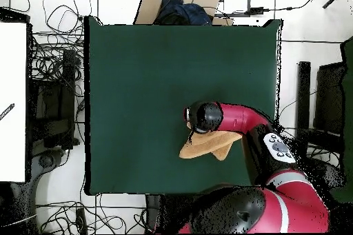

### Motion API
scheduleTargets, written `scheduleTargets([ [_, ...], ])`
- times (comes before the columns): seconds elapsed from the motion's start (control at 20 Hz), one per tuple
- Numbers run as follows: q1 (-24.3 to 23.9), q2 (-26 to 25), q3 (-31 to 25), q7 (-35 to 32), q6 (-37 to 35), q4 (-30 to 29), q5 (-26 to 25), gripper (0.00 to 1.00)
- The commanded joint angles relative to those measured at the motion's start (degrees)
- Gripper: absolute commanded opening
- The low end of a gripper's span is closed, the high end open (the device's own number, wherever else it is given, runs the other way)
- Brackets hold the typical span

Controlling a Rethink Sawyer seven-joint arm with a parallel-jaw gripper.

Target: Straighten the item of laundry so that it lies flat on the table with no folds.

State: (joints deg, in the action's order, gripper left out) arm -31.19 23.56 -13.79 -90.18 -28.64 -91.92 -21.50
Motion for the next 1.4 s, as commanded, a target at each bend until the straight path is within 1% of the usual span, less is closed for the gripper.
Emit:
scheduleTargets([
  [0.05, -0.3, 6.5, -4.5, -7.6, 3.0, -10.7, 2.7, 0.00],
  [0.4, 0.8, 11.6, -4.8, -9.0, 1.9, -14.4, 6.1, 0.00],
  [0.5, 0.8, 11.7, -4.9, -9.5, 2.9, -15.3, 7.1, 0.00],
  [0.6, 1.0, 10.6, -4.9, -9.8, 4.5, -15.3, 7.5, 0.00],
  [0.8, 3.8, 9.5, -4.6, -11.4, 6.2, -14.6, 9.1, 0.00],
  [1.0, 7.3, 11.8, -4.0, -13.1, 3.6, -13.9, 12.1, 0.00],
  [1.05, 7.3, 12.0, -4.5, -13.4, 3.5, -14.3, 13.2, 0.00],
  [1.1, 8.5, 12.6, -3.9, -13.5, 0.5, -13.5, 14.3, 0.00],
  [1.2, 9.2, 13.2, -3.4, -13.6, 1.6, -13.9, 15.0, 0.00],
  [1.3, 11.9, 15.0, -1.4, -14.0, -1.2, -12.6, 15.9, 0.00],
  [1.4, 13.5, 16.7, -0.3, -14.6, -2.0, -13.2, 17.2, 0.00],
])
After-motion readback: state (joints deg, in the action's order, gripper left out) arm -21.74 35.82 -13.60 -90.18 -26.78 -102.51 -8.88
